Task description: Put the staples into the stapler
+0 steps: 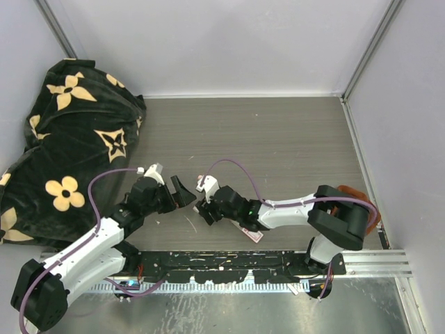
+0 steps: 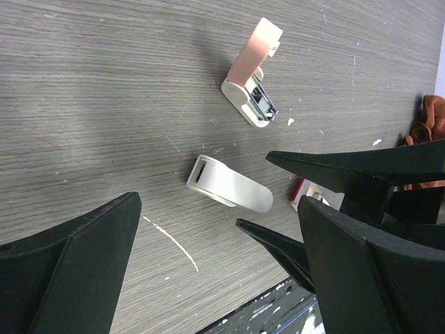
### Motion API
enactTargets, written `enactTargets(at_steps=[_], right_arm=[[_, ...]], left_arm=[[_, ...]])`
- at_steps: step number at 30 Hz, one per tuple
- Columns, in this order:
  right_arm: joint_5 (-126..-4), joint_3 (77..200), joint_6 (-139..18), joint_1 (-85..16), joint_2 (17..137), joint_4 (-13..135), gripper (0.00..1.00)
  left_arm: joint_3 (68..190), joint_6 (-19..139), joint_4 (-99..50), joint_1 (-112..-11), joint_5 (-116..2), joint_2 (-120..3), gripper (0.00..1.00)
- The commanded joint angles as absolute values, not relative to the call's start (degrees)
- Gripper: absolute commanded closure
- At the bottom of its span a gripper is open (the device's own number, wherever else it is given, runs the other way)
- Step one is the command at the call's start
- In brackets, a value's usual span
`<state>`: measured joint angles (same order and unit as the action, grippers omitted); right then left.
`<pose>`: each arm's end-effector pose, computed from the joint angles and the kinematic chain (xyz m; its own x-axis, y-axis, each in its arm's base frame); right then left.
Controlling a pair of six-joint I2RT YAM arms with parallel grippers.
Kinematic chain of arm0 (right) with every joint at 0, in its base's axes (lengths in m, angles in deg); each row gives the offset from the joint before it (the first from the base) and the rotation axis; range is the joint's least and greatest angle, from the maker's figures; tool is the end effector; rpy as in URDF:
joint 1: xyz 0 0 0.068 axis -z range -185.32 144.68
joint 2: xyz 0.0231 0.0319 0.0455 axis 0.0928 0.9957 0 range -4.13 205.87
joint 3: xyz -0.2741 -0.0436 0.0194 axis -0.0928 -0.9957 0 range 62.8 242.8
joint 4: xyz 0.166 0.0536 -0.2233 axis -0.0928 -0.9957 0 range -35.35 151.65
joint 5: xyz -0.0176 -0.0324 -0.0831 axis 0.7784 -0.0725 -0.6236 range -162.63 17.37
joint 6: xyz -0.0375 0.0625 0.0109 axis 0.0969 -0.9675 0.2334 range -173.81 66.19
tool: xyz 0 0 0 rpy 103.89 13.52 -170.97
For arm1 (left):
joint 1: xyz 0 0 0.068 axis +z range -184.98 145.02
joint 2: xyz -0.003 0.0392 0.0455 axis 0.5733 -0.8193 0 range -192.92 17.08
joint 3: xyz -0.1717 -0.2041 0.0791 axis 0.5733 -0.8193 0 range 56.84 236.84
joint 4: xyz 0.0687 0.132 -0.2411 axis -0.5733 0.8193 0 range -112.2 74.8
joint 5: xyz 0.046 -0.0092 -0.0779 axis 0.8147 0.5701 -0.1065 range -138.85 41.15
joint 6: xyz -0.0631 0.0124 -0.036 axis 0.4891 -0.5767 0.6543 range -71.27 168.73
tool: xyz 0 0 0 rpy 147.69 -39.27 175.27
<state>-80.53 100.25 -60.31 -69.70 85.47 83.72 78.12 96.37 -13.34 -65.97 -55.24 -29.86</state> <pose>0.1577 0.3091 0.1404 -0.3107 -0.3883 -0.8676 -0.8116 0.5834 0.0296 0.1808 -0.1167 0.1718 -0.7635 -0.3980 -0.5086 0.0388 0.7578 -0.6513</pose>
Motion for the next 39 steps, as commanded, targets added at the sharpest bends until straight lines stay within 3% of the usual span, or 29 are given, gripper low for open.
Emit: enactTargets(at_steps=[1,12,23,30,34,39], right_arm=[[-80.3,105.0,-58.9,-69.7,88.3,82.2,0.36],[-81.4,107.3,-57.2,-70.2,93.9,81.9,0.51],[-78.0,101.4,-56.9,-70.2,91.0,91.5,0.97],[-76.5,97.5,-57.3,-70.2,89.1,97.8,0.99],[-75.7,96.6,-57.9,-70.2,88.8,99.8,1.00],[-74.7,95.5,-58.5,-70.2,88.3,101.7,0.99]], left_arm=[[77.1,97.3,-14.1,-65.1,-53.8,-28.7,0.01],[76.7,97.6,-15.3,-64.2,-55.8,-29.7,0.01],[74.8,102.0,-20.4,-64.1,-64.0,-31.2,0.01],[72.8,105.0,-27.0,-64.1,-72.0,-33.4,0.05],[72.5,105.4,-30.2,-64.1,-73.4,-37.1,0.22],[72.6,106.8,-34.0,-64.1,-74.1,-41.3,0.33]])
